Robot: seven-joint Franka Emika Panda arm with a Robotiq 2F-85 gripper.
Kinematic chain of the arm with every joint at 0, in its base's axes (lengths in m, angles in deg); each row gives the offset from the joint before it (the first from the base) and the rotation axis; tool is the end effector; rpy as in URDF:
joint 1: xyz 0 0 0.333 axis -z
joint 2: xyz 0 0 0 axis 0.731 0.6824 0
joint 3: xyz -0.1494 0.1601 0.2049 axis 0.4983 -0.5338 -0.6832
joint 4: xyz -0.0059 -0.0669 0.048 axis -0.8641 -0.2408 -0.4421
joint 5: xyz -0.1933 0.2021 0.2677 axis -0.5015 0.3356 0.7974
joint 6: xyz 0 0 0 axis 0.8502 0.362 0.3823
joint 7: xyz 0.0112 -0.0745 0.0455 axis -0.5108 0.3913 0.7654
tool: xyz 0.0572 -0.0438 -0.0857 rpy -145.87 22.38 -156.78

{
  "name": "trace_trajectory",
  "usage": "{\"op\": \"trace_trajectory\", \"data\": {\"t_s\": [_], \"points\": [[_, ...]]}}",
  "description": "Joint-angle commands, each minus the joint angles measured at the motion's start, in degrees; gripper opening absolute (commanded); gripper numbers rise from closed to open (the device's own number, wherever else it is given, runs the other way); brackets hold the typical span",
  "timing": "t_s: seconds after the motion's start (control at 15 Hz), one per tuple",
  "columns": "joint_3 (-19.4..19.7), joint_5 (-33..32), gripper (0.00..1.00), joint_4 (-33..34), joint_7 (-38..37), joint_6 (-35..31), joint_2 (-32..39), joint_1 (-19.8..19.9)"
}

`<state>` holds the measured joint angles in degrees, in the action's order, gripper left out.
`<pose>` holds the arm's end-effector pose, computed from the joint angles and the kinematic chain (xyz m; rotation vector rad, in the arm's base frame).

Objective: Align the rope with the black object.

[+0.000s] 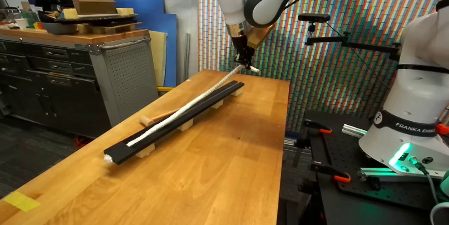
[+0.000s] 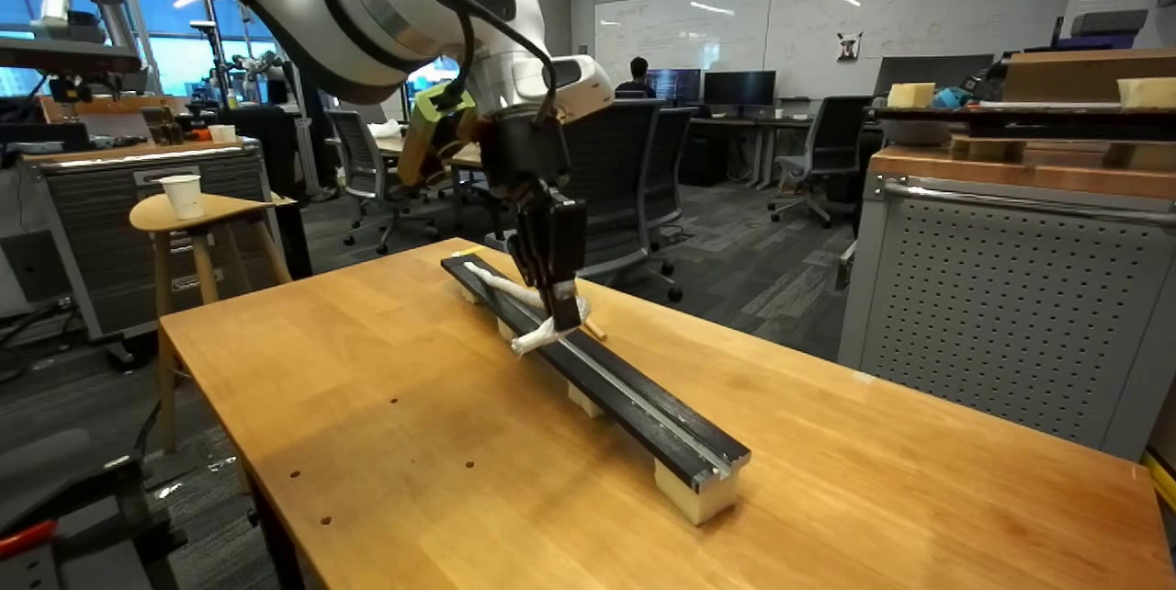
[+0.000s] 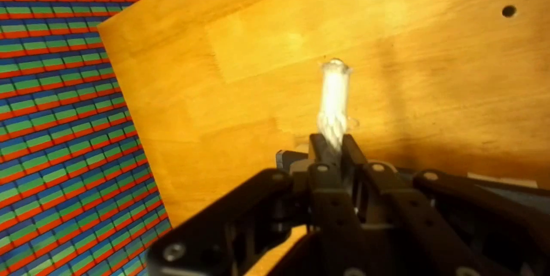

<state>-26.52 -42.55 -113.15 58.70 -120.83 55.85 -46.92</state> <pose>0.5106 -0.1220 0.2871 2.5860 -0.4350 -0.1240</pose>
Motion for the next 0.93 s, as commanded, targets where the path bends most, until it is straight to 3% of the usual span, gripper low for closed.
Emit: {"op": "trace_trajectory", "data": {"t_s": [0.0, 0.67, 0.8, 0.87], "points": [[-2.04, -1.14, 0.03, 4.19, 8.08, 6.27, 3.61, 0.43], [-5.65, -1.26, 0.05, 15.79, 28.97, 18.84, 8.59, -0.18], [-6.30, 1.28, 0.03, 15.83, 30.73, 19.19, 7.35, 0.27], [-5.76, -0.89, 0.11, 13.81, 27.43, 16.52, 7.58, 0.00]]}}
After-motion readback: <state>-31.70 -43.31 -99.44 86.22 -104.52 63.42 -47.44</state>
